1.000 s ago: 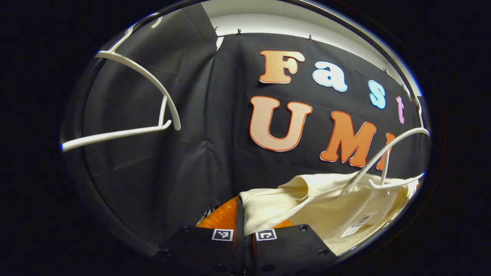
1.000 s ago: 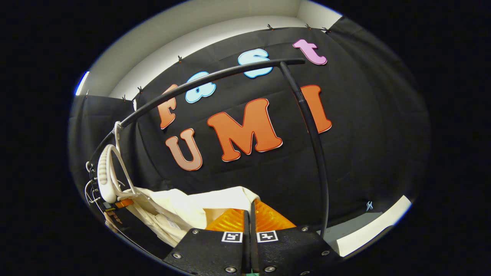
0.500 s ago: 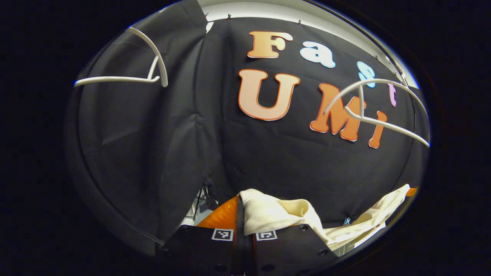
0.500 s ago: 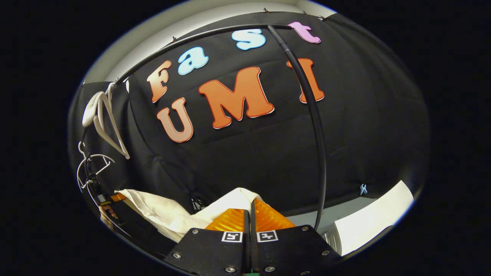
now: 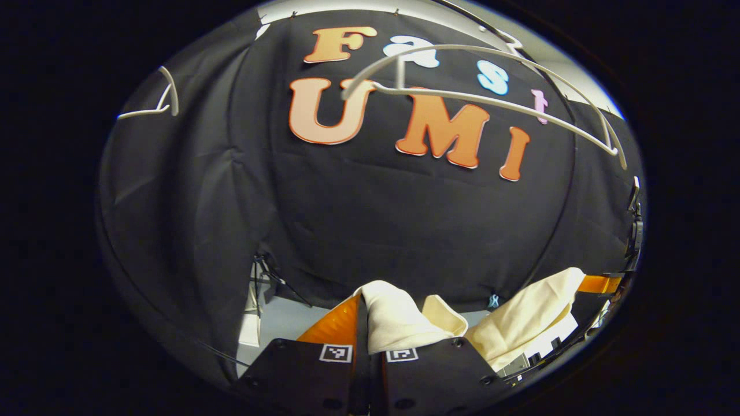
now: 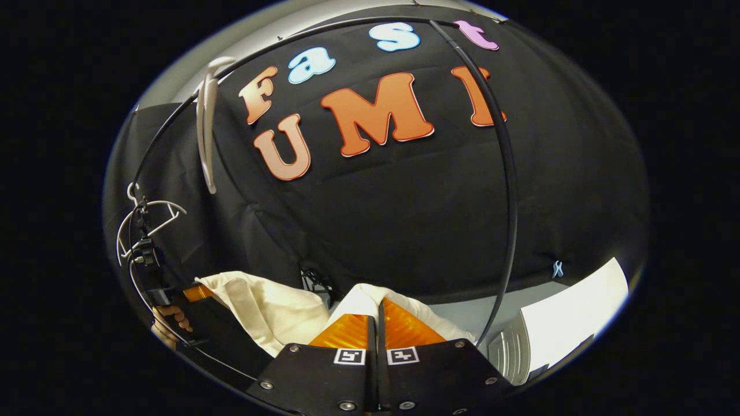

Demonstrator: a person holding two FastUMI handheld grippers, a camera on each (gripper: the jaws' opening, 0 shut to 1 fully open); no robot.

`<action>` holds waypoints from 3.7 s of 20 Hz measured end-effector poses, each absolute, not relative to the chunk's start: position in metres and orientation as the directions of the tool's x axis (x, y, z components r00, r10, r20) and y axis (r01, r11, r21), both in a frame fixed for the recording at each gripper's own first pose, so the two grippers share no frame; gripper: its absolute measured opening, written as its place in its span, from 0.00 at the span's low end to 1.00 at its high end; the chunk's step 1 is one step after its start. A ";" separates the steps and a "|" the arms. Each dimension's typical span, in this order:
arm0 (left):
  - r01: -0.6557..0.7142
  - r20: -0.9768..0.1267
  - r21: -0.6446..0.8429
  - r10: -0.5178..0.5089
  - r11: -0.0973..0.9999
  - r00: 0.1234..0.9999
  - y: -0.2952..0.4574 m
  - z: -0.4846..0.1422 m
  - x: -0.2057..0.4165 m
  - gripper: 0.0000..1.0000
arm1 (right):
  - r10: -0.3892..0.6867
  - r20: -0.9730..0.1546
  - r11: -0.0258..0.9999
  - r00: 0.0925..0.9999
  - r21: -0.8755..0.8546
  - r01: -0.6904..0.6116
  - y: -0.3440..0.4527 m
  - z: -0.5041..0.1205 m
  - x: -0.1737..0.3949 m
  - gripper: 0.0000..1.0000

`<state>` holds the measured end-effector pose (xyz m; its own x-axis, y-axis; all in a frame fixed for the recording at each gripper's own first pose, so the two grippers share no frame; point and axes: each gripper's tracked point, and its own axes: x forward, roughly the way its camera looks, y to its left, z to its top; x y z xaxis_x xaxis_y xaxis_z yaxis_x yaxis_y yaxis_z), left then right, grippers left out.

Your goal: Grasp the clothes on the hanger with both hands and then place them into the laundry hamper below.

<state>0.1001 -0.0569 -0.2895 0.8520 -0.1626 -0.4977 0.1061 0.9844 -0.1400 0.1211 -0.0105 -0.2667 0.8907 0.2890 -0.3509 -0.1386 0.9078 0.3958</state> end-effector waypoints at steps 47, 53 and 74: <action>0.200 -0.851 -0.135 -0.217 0.971 0.479 -0.157 -0.495 -0.015 0.93 | 0.160 -0.736 0.965 0.658 0.256 0.052 0.019 -0.500 0.048 0.88; 0.164 -0.778 -0.089 -0.172 0.982 0.604 -0.132 -0.428 -0.001 1.00 | 0.114 -0.677 0.967 0.728 0.244 0.076 0.005 -0.435 0.043 0.94; 0.092 -0.261 -0.003 -0.089 0.996 0.961 -0.050 -0.112 0.051 0.97 | 0.018 -0.225 0.993 0.974 0.119 0.010 -0.048 -0.116 0.037 0.94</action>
